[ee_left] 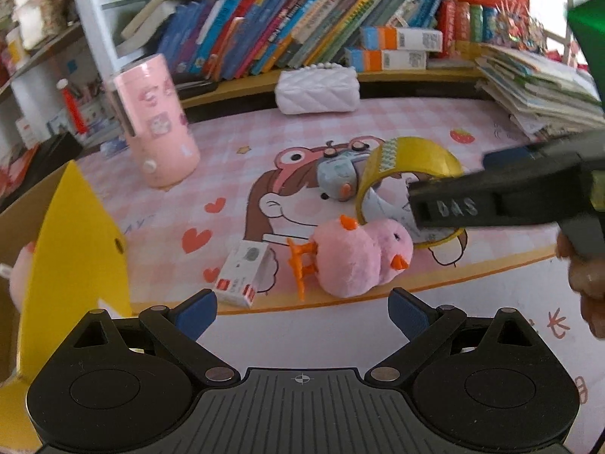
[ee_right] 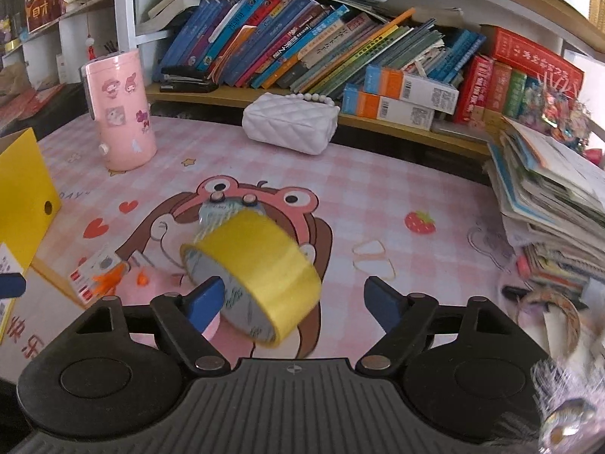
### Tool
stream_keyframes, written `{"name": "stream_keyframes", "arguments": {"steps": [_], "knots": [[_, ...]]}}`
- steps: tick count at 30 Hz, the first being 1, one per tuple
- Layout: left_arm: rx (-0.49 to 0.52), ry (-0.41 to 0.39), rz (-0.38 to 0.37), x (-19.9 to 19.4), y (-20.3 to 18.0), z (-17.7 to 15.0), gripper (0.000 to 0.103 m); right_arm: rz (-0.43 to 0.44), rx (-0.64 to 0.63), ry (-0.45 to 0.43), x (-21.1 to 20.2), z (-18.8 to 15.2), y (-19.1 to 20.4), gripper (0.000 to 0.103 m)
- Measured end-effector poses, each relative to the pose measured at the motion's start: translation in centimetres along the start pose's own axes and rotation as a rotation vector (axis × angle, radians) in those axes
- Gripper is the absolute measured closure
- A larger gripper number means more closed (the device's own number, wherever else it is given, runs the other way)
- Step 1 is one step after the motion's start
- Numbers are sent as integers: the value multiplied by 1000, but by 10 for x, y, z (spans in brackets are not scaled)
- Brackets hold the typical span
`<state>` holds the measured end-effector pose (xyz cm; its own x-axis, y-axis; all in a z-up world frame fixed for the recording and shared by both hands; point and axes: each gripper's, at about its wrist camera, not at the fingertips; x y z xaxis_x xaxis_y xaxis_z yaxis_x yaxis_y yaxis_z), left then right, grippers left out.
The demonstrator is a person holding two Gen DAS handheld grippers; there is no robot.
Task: Organize objects
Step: 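Close the left gripper on the pink chick while the right gripper grasps the tape roll rim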
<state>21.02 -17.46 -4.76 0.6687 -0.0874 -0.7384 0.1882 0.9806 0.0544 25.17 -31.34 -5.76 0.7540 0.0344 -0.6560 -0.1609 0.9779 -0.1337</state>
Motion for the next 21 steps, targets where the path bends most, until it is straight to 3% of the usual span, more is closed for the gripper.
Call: {"name": "stream_keyframes", "arguments": {"steps": [2, 4, 9, 12, 21], "knots": [[22, 6, 1, 4, -5, 2, 5, 14, 7, -1, 7, 3, -4, 38], [41, 7, 0, 8, -9, 3, 5, 41, 23, 3, 11, 5, -8, 61], [60, 5, -12, 16, -19, 9, 5, 82, 94, 21, 11, 3, -23, 73], [69, 7, -22, 21, -23, 11, 5, 76, 132, 30, 6, 0, -32, 87], [112, 16, -40, 39, -37, 15, 5, 31, 208, 16, -13, -11, -51, 91]]}}
Point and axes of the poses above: each gripper's, at about its wrist camera, not at the fingertips, and x roughly the way its jaws point, y to its left, z to its top, and after that the axes turned 8 degrees about -x, right-handed
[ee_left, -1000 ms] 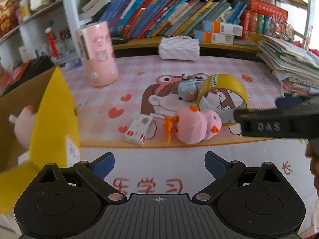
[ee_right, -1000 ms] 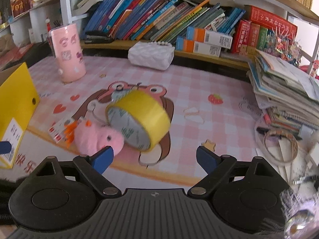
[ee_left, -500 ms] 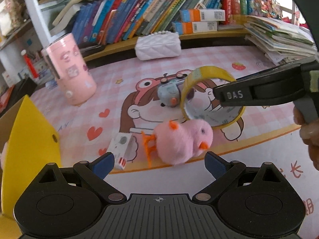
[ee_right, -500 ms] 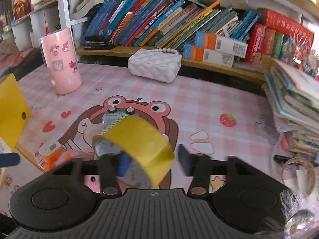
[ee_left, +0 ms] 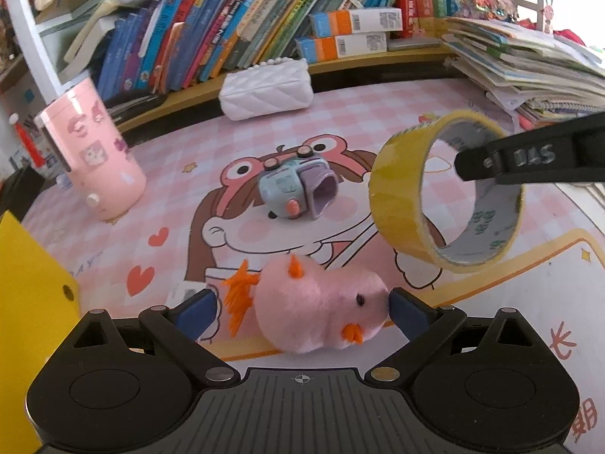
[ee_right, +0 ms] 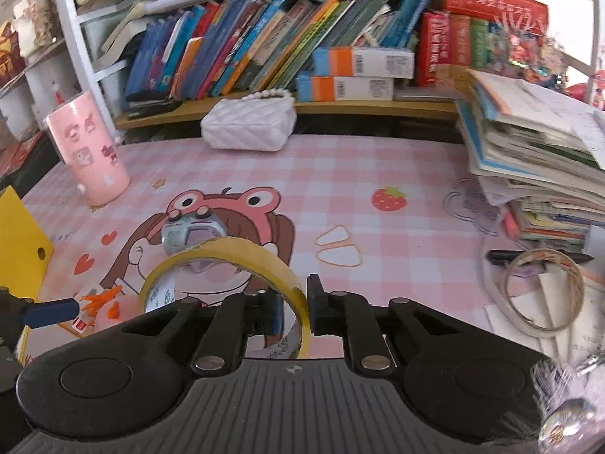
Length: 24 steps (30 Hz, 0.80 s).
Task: Organize objects
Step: 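Close the left gripper on the pink chick while the right gripper grasps the tape roll rim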
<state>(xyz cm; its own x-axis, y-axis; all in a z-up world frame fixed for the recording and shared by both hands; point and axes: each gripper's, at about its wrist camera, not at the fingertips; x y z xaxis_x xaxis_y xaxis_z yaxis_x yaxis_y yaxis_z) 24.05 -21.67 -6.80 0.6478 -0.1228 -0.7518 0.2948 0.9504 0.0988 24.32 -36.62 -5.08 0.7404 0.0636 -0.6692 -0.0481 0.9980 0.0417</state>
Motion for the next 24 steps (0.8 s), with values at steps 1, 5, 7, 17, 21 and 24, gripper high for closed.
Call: {"name": "stream_keyframes", "arguments": {"steps": [1, 5, 7, 17, 21, 24], "knots": [[13, 3, 2, 4, -2, 1, 5, -3, 7, -2, -2, 0, -1, 91], [46, 11, 11, 15, -7, 2, 5, -12, 26, -2, -7, 0, -5, 91], [42, 19, 2, 17, -6, 2, 5, -13, 33, 1, -8, -1, -7, 91], [-10, -19, -10, 0, 9, 0, 18, 6, 72, 32, -13, -3, -4, 91], [-62, -49, -30, -23, 20, -2, 18, 15, 84, 38, -18, -5, -2, 91], [-117, -68, -44, -42, 31, -7, 18, 20, 81, 43, -23, -7, 1, 91]]}}
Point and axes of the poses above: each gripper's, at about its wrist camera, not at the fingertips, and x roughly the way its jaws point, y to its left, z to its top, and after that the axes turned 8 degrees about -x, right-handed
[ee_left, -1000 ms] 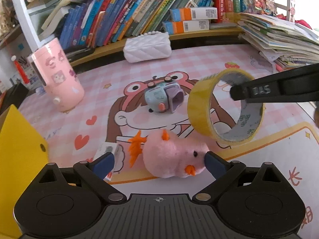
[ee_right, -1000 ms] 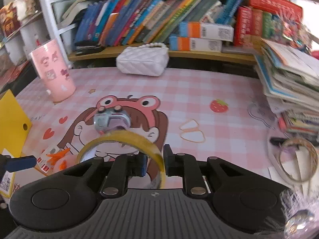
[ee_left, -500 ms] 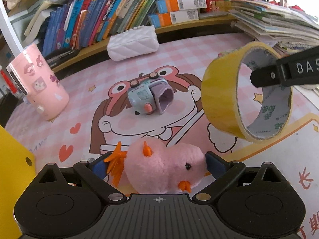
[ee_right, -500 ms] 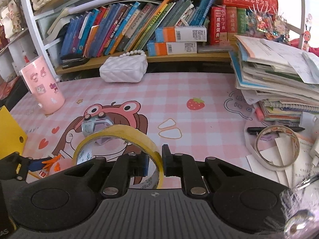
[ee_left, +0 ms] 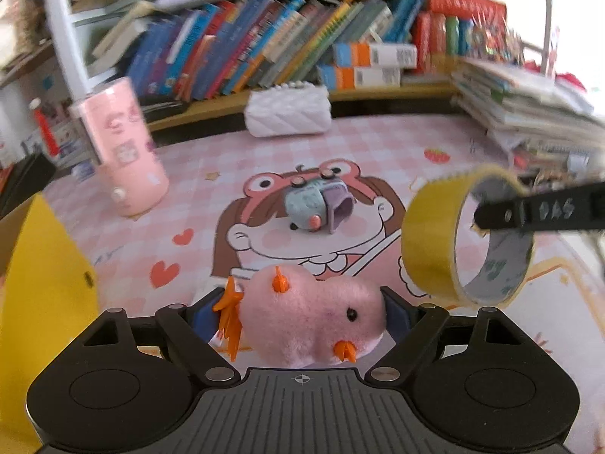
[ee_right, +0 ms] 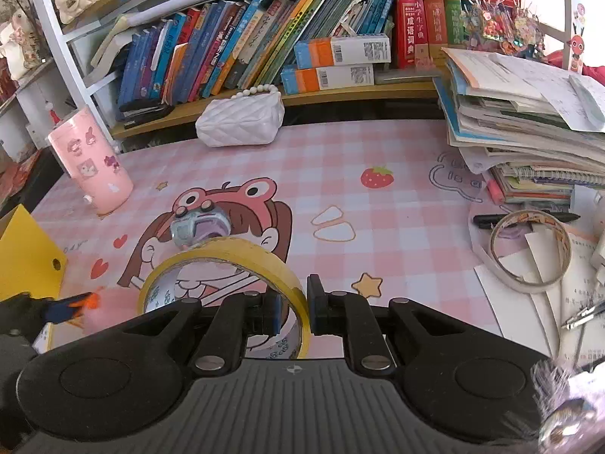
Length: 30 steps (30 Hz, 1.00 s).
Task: Organize objects
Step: 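Close the left gripper on the pink chick while the right gripper grasps the tape roll rim, then lift the pink chick and yellow tape roll and carry them toward the yellow box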
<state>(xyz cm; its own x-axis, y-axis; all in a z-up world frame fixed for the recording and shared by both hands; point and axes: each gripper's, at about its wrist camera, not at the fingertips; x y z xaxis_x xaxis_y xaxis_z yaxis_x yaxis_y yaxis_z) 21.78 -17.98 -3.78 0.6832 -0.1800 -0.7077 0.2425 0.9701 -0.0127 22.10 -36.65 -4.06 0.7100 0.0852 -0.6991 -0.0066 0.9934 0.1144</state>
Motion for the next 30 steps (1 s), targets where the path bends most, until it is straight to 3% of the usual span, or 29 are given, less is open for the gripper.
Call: {"name": "stream_keyframes", "arguments": {"steps": [8, 30], "knots": [[-110, -11, -15, -33, 21, -20, 18, 14, -48, 63, -11, -23, 19, 91], [-205, -82, 4, -123, 95, -81, 18, 77, -176, 103, -58, -72, 128, 90]]}}
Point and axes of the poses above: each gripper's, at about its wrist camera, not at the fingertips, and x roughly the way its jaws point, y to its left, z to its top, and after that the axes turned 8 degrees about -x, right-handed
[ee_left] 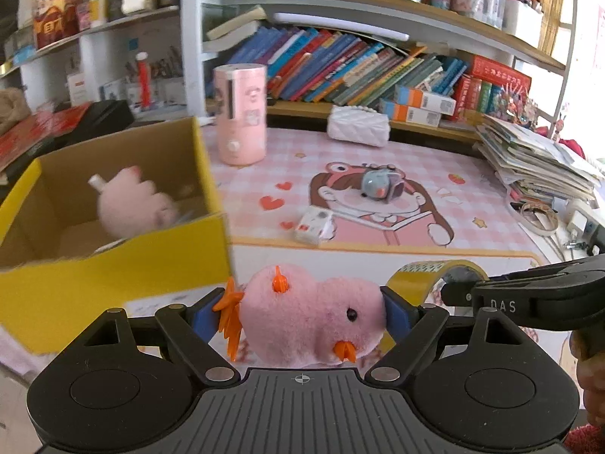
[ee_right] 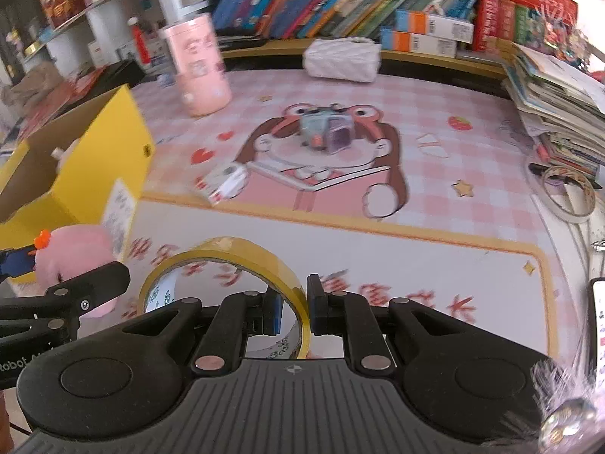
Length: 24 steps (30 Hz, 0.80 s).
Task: Organize objects
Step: 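Lift the pink chick and yellow tape roll and carry them toward the yellow box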
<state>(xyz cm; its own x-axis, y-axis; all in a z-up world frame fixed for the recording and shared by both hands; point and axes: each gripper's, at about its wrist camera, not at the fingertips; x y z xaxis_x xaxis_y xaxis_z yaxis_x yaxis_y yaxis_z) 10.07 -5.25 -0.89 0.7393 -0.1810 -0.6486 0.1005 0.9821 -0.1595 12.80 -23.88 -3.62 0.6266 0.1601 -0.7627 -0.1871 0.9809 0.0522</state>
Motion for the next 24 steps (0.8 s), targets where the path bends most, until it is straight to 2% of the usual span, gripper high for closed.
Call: {"name": "stream_keyframes", "arguments": {"steps": [13, 24], "knots": [[-77, -12, 52, -53, 68, -28, 18, 68, -99, 24, -14, -23, 90, 90], [-102, -33, 84, -86, 109, -47, 18, 109, -145, 29, -22, -41, 148, 90]]}}
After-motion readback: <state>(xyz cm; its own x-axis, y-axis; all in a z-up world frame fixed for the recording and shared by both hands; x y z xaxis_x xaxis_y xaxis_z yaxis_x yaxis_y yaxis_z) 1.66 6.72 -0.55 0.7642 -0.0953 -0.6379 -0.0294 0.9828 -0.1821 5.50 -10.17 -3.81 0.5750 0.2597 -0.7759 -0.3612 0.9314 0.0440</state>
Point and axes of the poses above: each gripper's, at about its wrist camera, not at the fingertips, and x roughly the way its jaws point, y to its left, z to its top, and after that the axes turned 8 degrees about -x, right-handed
